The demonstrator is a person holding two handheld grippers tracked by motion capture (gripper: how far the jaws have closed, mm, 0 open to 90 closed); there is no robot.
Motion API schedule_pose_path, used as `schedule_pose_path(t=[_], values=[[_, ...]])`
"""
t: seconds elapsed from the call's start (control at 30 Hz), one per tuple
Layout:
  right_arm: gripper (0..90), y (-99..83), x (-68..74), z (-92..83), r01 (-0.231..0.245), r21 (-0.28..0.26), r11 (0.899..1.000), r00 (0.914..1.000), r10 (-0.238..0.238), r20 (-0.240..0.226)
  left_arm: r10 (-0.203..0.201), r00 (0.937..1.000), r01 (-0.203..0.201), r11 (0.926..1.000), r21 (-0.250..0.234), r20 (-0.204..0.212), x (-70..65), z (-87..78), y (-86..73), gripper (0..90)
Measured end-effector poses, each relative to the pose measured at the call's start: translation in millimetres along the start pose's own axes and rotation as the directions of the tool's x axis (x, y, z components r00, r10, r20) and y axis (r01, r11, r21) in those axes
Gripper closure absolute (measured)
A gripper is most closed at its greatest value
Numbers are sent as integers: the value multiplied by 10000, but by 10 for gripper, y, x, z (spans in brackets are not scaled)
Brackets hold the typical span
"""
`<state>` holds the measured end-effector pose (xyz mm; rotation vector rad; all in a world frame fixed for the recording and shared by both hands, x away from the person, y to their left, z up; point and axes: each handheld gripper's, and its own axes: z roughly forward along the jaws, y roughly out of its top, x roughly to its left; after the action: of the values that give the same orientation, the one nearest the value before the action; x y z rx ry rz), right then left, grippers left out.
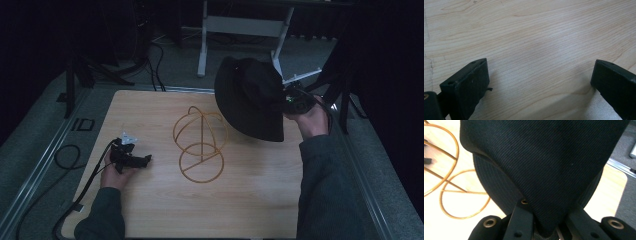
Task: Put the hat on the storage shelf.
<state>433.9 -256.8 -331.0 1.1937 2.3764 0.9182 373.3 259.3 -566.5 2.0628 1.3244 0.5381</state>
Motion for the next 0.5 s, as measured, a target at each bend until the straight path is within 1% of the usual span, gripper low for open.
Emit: schedule_pose_path(t=[0.2, 0.27, 0.37, 0.5], values=[[872, 27, 33, -55, 152, -261, 9995, 9997, -158, -211, 0, 10000, 0, 10000, -2, 1, 0, 0, 0, 20], [872, 32, 35, -66, 190, -282, 9994, 9996, -196, -221, 0, 10000, 0, 10000, -2, 0, 0, 0, 0, 20], [872, 53, 37, -132, 281, -382, 9989, 9995, -287, -151, -3, 10000, 3, 10000, -3, 0, -1, 0, 0, 20], [873, 54, 23, -205, 179, -684, 9975, 9996, -194, -210, -10, 10000, 10, 10000, -2, 28, -3, 0, -1, 20]])
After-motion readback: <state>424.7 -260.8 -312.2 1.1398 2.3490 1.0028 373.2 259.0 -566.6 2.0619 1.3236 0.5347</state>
